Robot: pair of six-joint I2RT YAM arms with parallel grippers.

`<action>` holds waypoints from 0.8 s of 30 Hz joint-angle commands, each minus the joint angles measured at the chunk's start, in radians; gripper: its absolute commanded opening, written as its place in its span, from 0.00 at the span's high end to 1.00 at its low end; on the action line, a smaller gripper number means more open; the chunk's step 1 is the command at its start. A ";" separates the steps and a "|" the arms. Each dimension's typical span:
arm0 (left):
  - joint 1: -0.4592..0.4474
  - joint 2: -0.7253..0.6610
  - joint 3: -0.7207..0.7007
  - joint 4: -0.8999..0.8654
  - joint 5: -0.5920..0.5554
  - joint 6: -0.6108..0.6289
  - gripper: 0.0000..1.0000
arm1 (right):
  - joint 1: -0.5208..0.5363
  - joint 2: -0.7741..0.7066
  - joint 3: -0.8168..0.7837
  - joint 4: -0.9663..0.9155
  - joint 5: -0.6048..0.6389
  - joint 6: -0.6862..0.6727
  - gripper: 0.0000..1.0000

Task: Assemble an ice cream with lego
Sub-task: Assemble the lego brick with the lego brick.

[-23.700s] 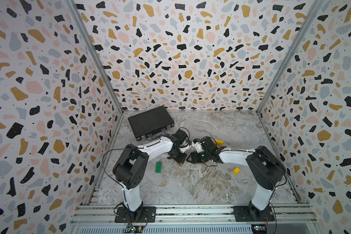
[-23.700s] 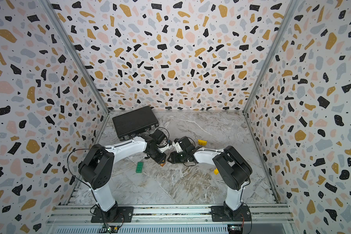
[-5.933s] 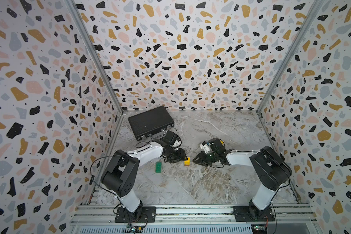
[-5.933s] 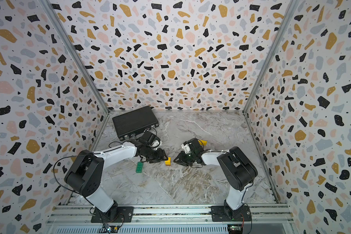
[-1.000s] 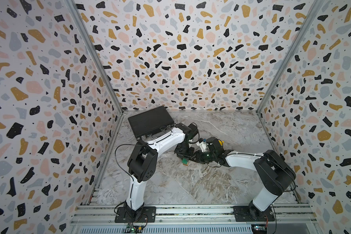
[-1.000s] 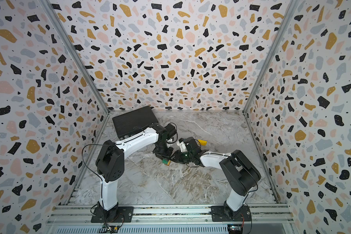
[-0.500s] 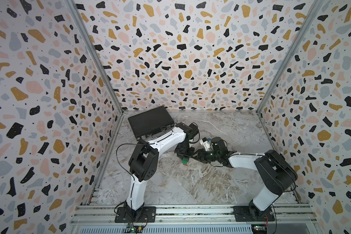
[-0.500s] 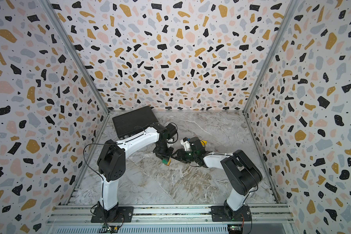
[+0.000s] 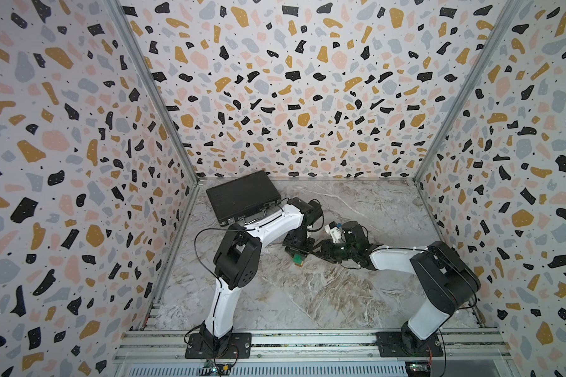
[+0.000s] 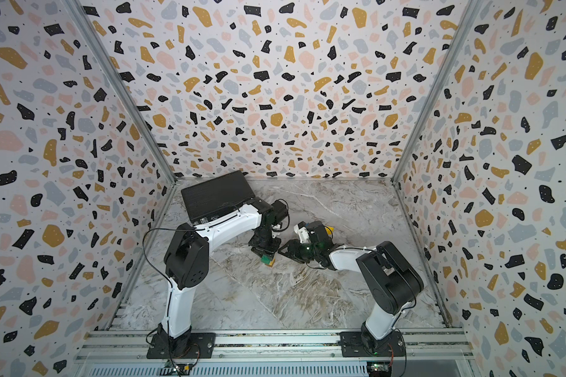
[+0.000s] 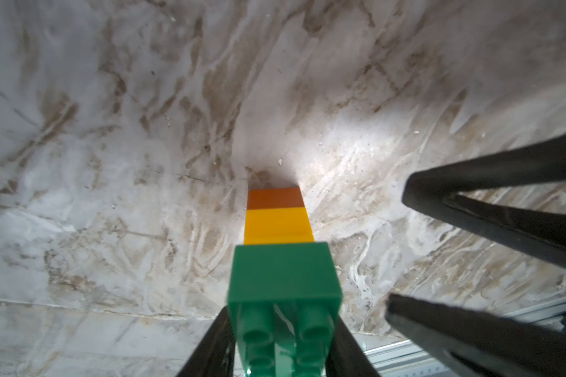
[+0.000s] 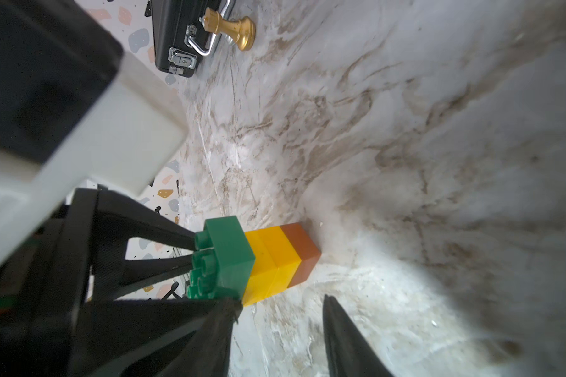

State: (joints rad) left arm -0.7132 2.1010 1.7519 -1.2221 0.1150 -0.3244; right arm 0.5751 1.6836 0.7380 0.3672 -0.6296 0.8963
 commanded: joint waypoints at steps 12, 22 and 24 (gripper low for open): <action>-0.002 -0.135 0.041 0.044 -0.025 0.013 0.01 | -0.008 -0.132 -0.017 -0.147 0.200 -0.095 0.49; 0.024 -0.606 -0.304 0.309 -0.237 0.061 0.01 | -0.095 -0.461 -0.100 -0.472 0.727 -0.079 0.34; 0.033 -0.717 -0.433 0.376 -0.298 0.073 0.00 | -0.113 -0.537 -0.094 -0.593 0.862 -0.054 0.23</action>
State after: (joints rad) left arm -0.6956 1.4689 1.4448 -0.9573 -0.0532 -0.2821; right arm 0.4812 1.2346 0.6365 -0.0074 -0.0383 0.8200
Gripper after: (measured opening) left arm 0.995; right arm 0.737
